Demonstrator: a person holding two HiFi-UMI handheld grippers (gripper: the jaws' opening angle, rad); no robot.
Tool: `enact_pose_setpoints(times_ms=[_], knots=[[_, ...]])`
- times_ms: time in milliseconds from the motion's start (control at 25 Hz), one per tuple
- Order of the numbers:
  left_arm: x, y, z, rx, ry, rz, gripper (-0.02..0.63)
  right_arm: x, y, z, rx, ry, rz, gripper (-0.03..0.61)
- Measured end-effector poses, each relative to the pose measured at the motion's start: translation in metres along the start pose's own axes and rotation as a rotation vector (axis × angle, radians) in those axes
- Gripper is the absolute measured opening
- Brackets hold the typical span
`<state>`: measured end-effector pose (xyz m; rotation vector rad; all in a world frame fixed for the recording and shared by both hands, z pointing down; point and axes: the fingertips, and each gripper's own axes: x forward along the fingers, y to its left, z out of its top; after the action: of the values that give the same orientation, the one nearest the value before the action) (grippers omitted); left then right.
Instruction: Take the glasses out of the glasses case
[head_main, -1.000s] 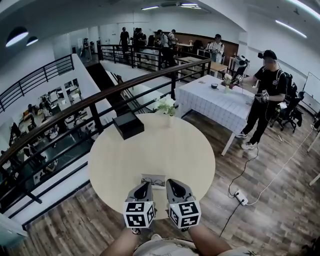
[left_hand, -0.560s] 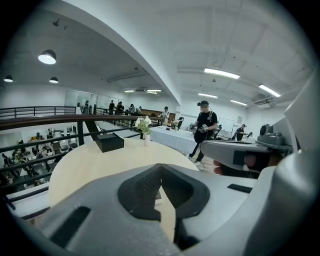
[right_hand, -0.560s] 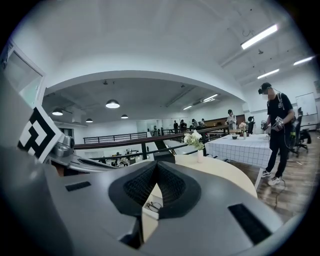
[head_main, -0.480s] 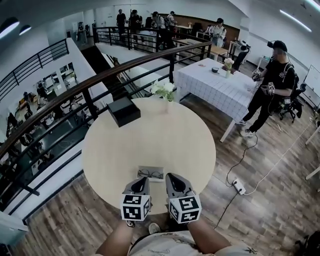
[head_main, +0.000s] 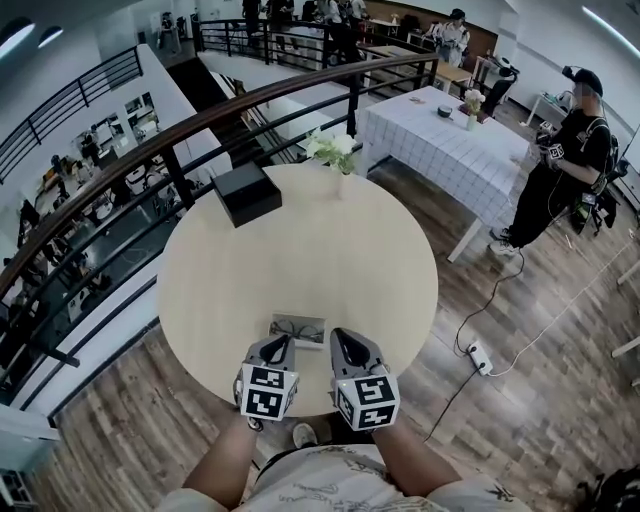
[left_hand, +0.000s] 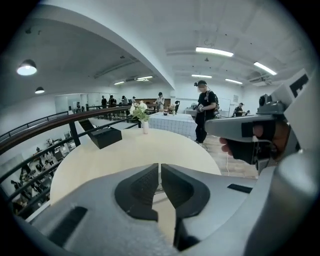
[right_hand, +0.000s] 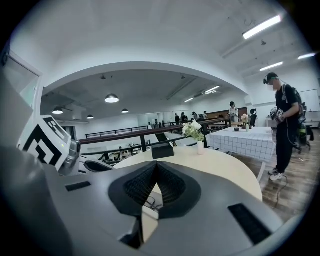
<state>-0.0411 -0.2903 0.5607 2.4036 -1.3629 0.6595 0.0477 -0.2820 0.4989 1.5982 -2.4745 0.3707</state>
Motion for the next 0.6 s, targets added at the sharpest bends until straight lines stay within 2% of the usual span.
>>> enact_pose_setpoints(times_ms=[120,200,400,600], knots=[[0.023,0.001,-0.011,0.074,0.051,-0.031,0.014,0.005,-0.005,-0.010,0.030,0.029,0.018,0.014],[0.036,0.002,-0.020,0.151,0.094,-0.045,0.014,0.007,-0.007,-0.016,0.038,0.052,0.030,0.014],[0.060,0.008,-0.036,0.466,0.173,-0.094,0.014,0.011,-0.009,-0.023,0.035,0.091,0.044,0.014],[0.086,0.004,-0.065,0.754,0.293,-0.212,0.033,0.017,-0.023,-0.023,0.035,0.102,0.034,0.014]])
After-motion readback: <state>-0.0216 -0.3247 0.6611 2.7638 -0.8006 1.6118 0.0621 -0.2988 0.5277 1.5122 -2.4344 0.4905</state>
